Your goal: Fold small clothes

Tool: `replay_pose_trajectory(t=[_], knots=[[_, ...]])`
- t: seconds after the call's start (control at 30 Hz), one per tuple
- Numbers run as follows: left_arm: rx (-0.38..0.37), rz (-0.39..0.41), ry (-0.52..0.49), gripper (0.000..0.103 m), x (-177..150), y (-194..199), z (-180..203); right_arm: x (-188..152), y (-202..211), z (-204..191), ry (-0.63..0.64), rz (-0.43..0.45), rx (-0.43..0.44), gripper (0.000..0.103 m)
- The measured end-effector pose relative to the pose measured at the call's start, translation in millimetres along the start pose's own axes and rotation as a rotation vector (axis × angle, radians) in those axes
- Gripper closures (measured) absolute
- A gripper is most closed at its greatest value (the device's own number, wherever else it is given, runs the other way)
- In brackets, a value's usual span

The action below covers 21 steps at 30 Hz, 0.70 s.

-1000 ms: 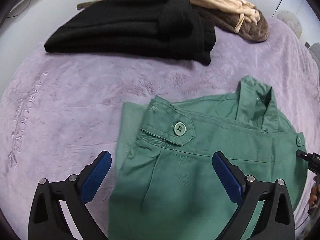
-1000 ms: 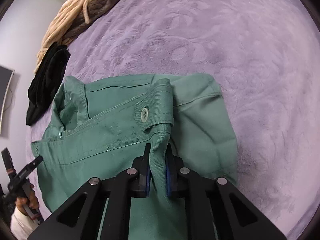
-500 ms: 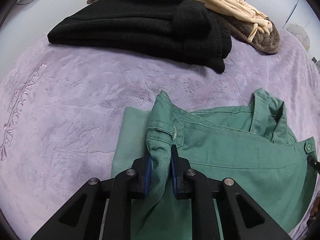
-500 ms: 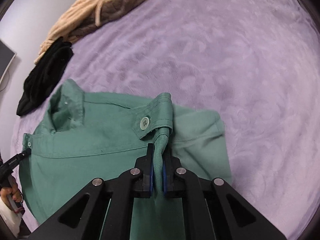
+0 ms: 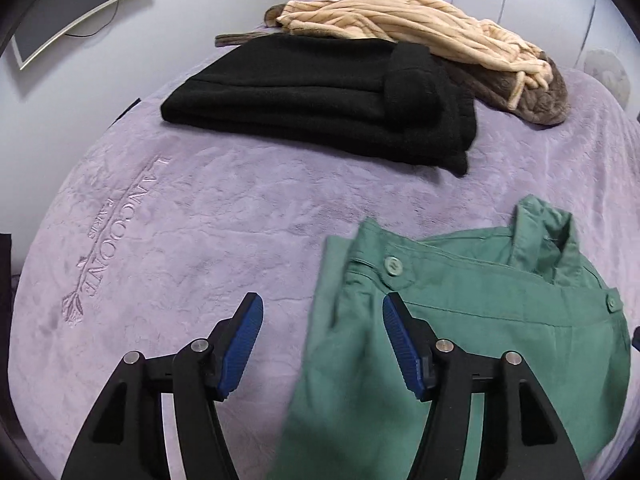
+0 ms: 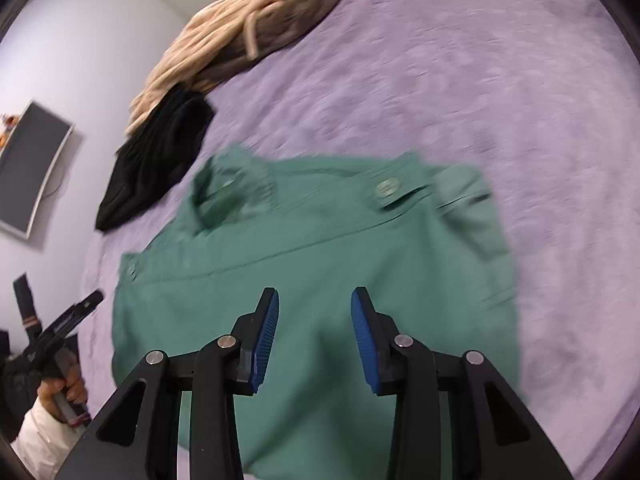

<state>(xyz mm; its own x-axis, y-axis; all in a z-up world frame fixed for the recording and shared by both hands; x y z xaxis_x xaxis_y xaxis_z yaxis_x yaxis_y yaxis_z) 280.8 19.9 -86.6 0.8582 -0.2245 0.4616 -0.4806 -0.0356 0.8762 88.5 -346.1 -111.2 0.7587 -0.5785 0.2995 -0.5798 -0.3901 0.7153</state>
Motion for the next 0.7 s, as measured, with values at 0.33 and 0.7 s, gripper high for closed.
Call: replay_pose_trajectory(t=[0.33, 0.7], knots=[[-0.157, -0.129, -0.099, 0.039, -76.5, -16.5, 134.9, -64.4, -83.7, -33.1, 0.102, -0.145, 0.029, 0.086], [0.023, -0.082, -0.041, 0.039, -76.4, -34.8, 13.6, -37.4, 31.0, 117.3, -0.128, 0.031, -0.192, 0.102]])
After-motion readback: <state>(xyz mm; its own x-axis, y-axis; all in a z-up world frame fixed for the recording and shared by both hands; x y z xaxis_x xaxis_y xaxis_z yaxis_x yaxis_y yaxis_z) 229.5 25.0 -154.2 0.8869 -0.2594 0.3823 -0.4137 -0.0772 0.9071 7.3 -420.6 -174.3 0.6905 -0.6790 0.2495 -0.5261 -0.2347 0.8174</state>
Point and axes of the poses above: each gripper's, at about its wrist camera, not at the fingertips, and y roughly against the way its jaws point, z to its right, x to its top, the point moved 4 cm from there along -y, roughly the way its jaws point, and after that the axes turned 11 degrees about x, right-handed, at the moved point
